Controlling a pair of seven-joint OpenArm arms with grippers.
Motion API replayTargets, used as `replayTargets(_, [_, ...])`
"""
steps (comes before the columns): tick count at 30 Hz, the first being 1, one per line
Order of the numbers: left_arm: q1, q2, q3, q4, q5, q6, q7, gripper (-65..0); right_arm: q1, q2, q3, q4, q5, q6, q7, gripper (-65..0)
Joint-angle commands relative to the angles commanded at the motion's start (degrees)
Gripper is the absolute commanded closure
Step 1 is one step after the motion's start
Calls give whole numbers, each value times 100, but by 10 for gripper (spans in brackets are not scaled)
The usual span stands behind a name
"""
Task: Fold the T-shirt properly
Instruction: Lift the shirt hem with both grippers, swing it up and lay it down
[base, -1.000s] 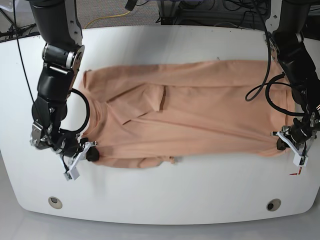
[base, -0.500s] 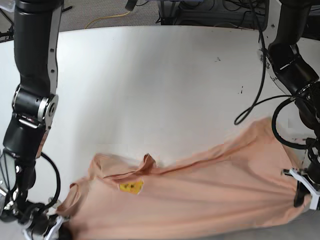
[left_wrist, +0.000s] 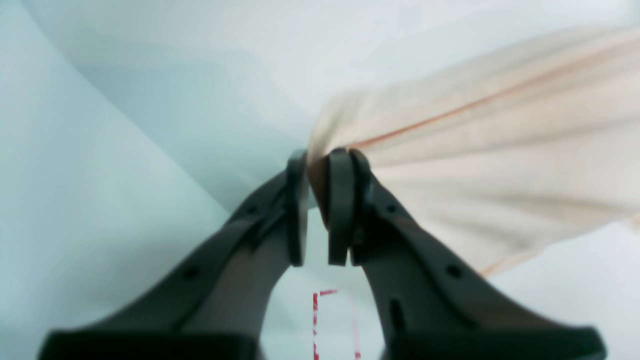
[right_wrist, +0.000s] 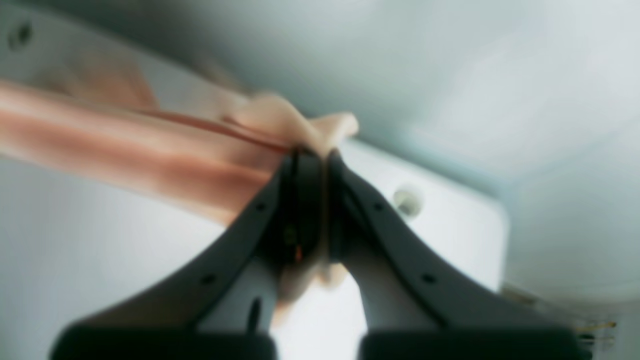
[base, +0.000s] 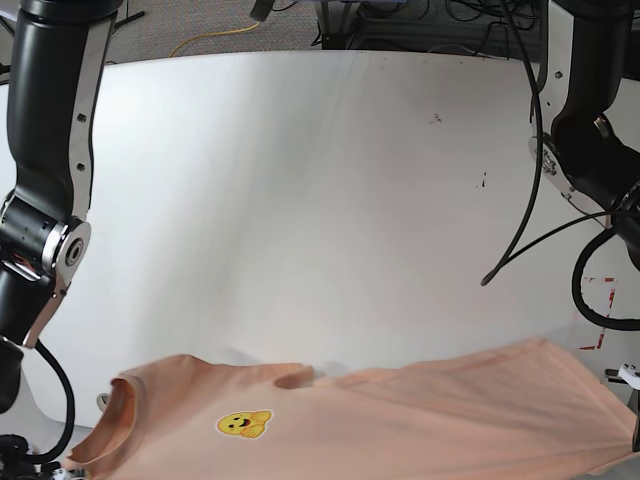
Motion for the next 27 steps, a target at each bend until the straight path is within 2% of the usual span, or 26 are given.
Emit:
replayTargets(6, [993, 18, -35, 325, 0, 0, -18, -1, -1486, 123, 413, 844, 510, 0, -132, 0])
replayTargets(13, [2127, 105, -53, 589, -9, 0, -26, 0, -3165, 97, 844, 1547, 1108, 0, -132, 0])
replayTargets(16, [2593, 237, -343, 756, -9, 0, -26, 0, -3754, 26, 932, 1820, 1284, 0, -132, 0])
replayTargets(22, [3341, 237, -659, 800, -9, 0, -26, 0, -4826, -62, 1222, 2303, 1459, 0, -149, 0])
replayTargets(27, [4105, 237, -967, 782, 0, 0, -26, 0, -5662, -70, 1433, 2629, 1829, 0, -211, 0])
